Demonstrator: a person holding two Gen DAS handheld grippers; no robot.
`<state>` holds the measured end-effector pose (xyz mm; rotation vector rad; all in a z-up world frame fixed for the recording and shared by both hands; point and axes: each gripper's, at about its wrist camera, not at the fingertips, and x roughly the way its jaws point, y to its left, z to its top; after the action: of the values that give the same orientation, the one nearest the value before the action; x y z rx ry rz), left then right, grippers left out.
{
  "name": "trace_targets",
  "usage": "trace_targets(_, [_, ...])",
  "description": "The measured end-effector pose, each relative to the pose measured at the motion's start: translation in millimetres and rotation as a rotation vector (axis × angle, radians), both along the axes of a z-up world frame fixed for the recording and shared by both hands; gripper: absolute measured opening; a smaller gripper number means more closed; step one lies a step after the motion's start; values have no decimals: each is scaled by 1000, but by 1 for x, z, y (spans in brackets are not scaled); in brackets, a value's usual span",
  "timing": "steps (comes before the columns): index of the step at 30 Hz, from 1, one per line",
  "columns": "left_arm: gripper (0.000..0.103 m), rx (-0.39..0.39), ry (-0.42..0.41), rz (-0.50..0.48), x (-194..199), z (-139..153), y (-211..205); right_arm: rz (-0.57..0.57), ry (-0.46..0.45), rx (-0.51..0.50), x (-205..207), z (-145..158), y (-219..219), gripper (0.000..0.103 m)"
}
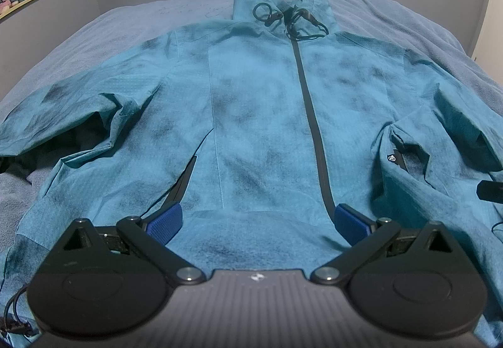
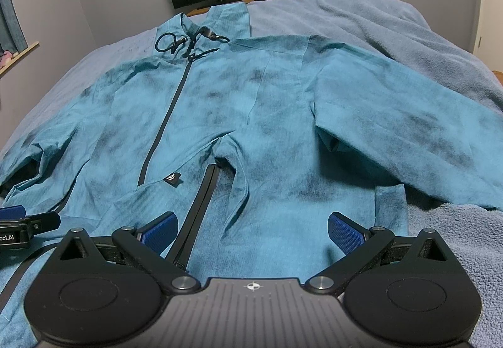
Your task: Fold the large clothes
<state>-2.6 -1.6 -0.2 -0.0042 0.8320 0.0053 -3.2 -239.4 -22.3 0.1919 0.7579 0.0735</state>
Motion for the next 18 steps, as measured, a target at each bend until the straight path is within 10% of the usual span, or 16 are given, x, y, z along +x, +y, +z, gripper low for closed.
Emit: trace_targets(18, [103,0,2,0,1,0,0,-1,10,0,1,-5,2,103])
